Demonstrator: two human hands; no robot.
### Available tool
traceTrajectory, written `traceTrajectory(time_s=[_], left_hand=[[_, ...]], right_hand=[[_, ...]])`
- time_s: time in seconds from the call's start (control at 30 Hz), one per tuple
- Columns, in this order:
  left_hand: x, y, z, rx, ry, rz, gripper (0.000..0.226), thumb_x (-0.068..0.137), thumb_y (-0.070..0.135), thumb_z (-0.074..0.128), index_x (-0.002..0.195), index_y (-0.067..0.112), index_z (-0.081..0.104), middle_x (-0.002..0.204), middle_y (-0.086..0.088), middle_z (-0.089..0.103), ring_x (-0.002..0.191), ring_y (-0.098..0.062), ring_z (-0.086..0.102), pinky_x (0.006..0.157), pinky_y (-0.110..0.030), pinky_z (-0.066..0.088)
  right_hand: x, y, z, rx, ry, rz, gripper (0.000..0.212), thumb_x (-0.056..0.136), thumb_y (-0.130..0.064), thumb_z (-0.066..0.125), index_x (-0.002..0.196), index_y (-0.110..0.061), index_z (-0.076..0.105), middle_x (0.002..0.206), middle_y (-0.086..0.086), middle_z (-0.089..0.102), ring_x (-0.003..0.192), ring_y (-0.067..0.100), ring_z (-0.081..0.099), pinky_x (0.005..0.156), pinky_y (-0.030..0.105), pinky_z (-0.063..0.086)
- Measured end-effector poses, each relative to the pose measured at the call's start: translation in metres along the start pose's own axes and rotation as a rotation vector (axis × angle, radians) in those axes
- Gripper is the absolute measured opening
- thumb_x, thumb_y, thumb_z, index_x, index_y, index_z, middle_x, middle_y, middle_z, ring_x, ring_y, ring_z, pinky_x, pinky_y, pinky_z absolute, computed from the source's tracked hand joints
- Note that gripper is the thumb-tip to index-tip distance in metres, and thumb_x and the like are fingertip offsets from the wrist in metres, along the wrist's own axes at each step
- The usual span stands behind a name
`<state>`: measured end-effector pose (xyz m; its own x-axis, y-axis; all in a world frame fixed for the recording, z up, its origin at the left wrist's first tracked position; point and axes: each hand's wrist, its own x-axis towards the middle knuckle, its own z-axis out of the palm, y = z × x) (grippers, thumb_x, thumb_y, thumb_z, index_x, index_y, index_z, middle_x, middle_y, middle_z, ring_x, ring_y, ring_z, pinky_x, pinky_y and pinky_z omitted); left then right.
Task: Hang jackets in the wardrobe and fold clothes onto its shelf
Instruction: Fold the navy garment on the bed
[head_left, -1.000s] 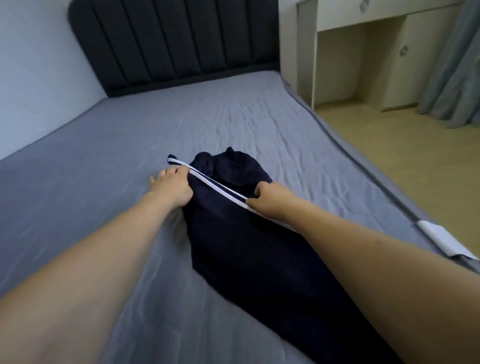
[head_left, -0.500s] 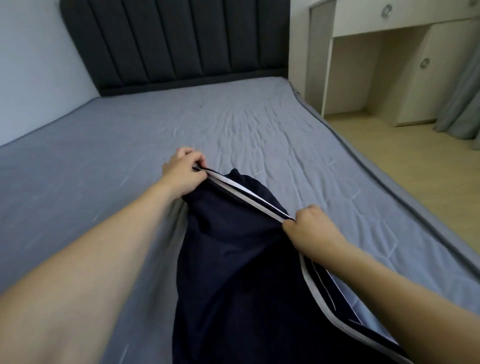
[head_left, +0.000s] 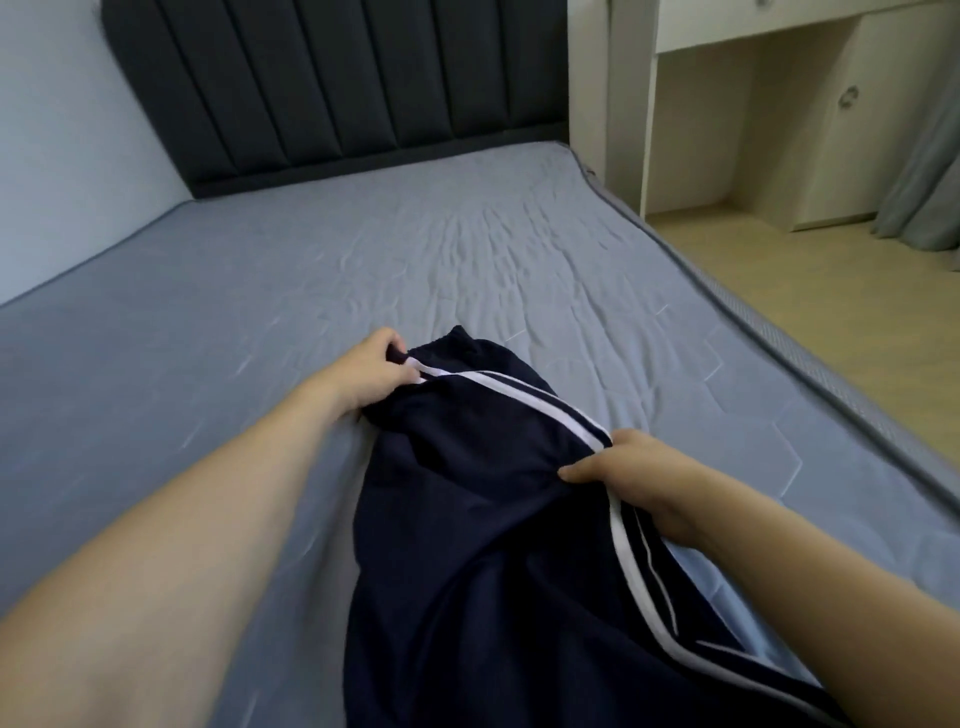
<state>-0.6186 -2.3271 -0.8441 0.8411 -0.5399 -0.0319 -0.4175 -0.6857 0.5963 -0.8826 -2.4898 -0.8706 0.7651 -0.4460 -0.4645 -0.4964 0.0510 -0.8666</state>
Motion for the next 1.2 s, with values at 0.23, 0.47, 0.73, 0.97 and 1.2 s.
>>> traceTrajectory(time_s=[0.23, 0.47, 0.73, 0.97, 1.2], left_hand=[[-0.091, 0.0, -0.071, 0.593, -0.078, 0.051, 0.018, 0.092, 0.034, 0.057, 0.091, 0.017, 0.054, 0.103, -0.008, 0.065, 0.086, -0.026, 0.054, 0.07, -0.03, 0.039], [-0.264, -0.055, -0.216, 1.01, -0.373, -0.515, 0.027, 0.079, 0.045, 0.065, 0.094, 0.023, 0.067, 0.089, 0.004, 0.061, 0.075, -0.017, 0.059, 0.064, -0.028, 0.047], [-0.339, -0.2, -0.165, -0.214, 0.104, -0.408, 0.027, 0.077, 0.032, 0.078, 0.09, 0.018, 0.06, 0.087, 0.001, 0.062, 0.077, -0.014, 0.055, 0.064, -0.027, 0.039], [-0.343, -0.212, -0.153, -0.442, -0.159, -0.651, 0.023, 0.079, 0.032, 0.067, 0.093, 0.013, 0.069, 0.086, -0.009, 0.073, 0.081, -0.026, 0.069, 0.078, -0.037, 0.057], [-0.34, -0.188, -0.188, -0.097, -0.099, -0.514, 0.025, 0.077, 0.031, 0.071, 0.091, 0.011, 0.065, 0.096, -0.014, 0.068, 0.082, -0.028, 0.065, 0.057, -0.025, 0.04]], right_hand=[[-0.039, -0.038, 0.061, 0.006, -0.065, -0.03, 0.042, 0.07, 0.011, 0.045, 0.102, -0.01, 0.062, 0.084, 0.024, 0.066, 0.067, 0.036, 0.064, 0.065, 0.051, 0.057], [-0.096, -0.085, 0.169, -0.463, -0.631, 0.245, 0.034, 0.054, -0.003, 0.057, 0.086, 0.004, 0.068, 0.07, 0.021, 0.068, 0.057, 0.031, 0.066, 0.061, 0.033, 0.057], [-0.12, -0.067, 0.26, -1.709, -0.262, -0.067, 0.025, 0.089, -0.021, 0.06, 0.109, -0.008, 0.063, 0.102, 0.011, 0.057, 0.086, 0.023, 0.05, 0.077, 0.026, 0.036], [-0.11, -0.04, 0.24, -1.746, -0.11, -0.079, 0.03, 0.088, -0.011, 0.044, 0.111, -0.006, 0.063, 0.118, 0.011, 0.065, 0.099, 0.027, 0.063, 0.078, 0.029, 0.047], [-0.086, -0.065, 0.258, -1.668, 0.058, -0.212, 0.025, 0.085, -0.005, 0.052, 0.107, -0.004, 0.062, 0.117, 0.015, 0.063, 0.107, 0.03, 0.061, 0.078, 0.03, 0.047]])
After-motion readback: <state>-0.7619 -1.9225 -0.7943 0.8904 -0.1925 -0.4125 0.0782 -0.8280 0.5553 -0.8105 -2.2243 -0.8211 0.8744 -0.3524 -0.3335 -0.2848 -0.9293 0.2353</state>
